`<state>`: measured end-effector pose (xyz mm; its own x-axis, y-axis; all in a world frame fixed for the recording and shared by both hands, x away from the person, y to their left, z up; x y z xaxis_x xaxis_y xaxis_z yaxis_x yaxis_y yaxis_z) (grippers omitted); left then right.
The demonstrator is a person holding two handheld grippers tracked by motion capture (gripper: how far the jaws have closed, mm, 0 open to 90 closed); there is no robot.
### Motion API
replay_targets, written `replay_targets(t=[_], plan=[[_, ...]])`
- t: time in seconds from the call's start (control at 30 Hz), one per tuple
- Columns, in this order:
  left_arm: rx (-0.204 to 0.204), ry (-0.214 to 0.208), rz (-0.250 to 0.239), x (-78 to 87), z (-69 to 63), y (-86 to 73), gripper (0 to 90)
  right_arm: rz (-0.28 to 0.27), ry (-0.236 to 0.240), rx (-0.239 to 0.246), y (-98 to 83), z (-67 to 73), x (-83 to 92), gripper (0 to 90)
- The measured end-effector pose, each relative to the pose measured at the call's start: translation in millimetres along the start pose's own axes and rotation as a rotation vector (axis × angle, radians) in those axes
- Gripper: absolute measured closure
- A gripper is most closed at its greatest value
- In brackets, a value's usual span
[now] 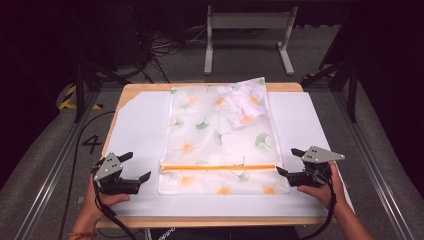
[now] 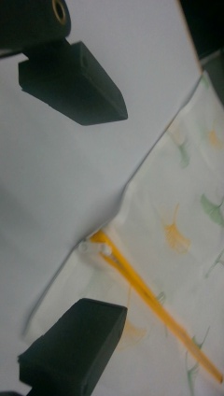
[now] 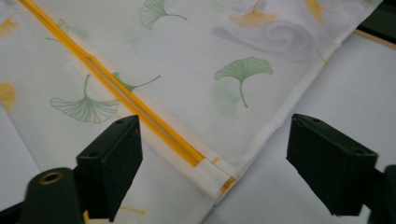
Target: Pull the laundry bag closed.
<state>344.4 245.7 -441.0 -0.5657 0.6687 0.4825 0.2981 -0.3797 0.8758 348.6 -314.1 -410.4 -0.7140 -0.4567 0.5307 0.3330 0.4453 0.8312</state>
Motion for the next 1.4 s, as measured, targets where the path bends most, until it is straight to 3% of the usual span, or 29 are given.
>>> replay_targets(t=[0.03, 0.1, 0.23, 0.27, 0.3, 0.4, 0.47, 0.5, 0.53, 0.57, 0.7, 0.8, 0.93, 1.07, 1.17, 1.23, 1.4], plan=[[0.01, -0.033, -0.001, -1.2, 0.4, -0.6, 19.2, -0.002, 0.034, -0.011, 0.2, 0.5, -1.1, 21.1], [-0.003, -0.049, 0.042, -3.5, -1.5, -1.3, 32.7, 0.007, 0.035, -0.006, 2.1, 2.9, -3.2, 24.3], [-0.028, -0.09, 0.04, -1.7, -6.2, -5.8, 59.5, 0.008, 0.039, 0.026, 9.6, 12.7, -9.4, 27.9], [-0.028, -0.09, 0.04, -1.7, -6.2, -5.8, 65.4, 0.008, 0.039, 0.026, 9.6, 12.7, -9.4, 27.9], [-0.047, -0.083, 0.04, 0.5, -8.2, -7.0, 65.4, 0.004, 0.041, 0.043, 13.0, 16.4, -11.6, 28.9], [-0.079, -0.09, 0.037, 7.0, -13.3, -8.6, 82.7, -0.009, 0.064, 0.068, 27.9, 27.3, -21.9, 34.5], [-0.071, -0.097, 0.032, 8.4, -14.1, -8.3, 89.7, -0.014, 0.081, 0.077, 38.0, 34.3, -27.7, 37.8], [-0.066, -0.118, 0.044, 9.3, -16.3, -6.6, 90.0, -0.018, 0.095, 0.088, 43.8, 38.8, -30.7, 44.8], [-0.066, -0.118, 0.044, 9.3, -16.3, -6.6, 90.0, -0.018, 0.095, 0.088, 43.8, 38.8, -30.7, 44.8], [-0.073, -0.119, 0.075, 7.6, -19.0, -5.7, 90.0, -0.022, 0.116, 0.105, 49.8, 44.0, -34.0, 49.2], [-0.099, -0.144, 0.12, -2.4, -25.4, -1.7, 90.0, -0.044, 0.184, 0.161, 77.7, 71.5, -56.8, 56.7], [-0.124, -0.157, 0.151, -12.5, -31.0, 2.9, 90.0, -0.023, 0.256, 0.187, 96.8, 96.7, -81.7, 60.1], [-0.172, -0.19, 0.215, -33.6, -38.6, 6.9, 90.0, 0.002, 0.316, 0.241, 121.4, 133.5, -119.1, 63.9], [-0.184, -0.211, 0.261, -46.3, -40.0, 2.9, 90.0, 0.001, 0.398, 0.267, 148.5, 178.2, -157.5, 67.9], [-0.152, -0.236, 0.234, -44.4, -37.3, -1.5, 90.0, 0.015, 0.427, 0.292, 154.2, 193.7, -169.8, 71.5], [-0.166, -0.25, 0.231, -42.2, -38.9, -3.4, 90.0, 0.045, 0.477, 0.301, 159.1, 212.8, -189.0, 78.3], [-0.172, -0.26, 0.232, -38.9, -41.9, -5.5, 90.0, 0.09, 0.545, 0.324, 160.6, 236.8, -215.6, 82.8]])
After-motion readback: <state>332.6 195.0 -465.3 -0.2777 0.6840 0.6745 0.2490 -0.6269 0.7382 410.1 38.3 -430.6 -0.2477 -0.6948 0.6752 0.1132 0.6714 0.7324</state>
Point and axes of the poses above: each handheld gripper's, and its own axes: x roughly backward along the jaws, y roughly out of its top, z roughly to its left, the point moved 1 cm from there along -x, roughly forward along the jaws, and after that the axes turned 5 degrees about -y, right-handed, at the moved point
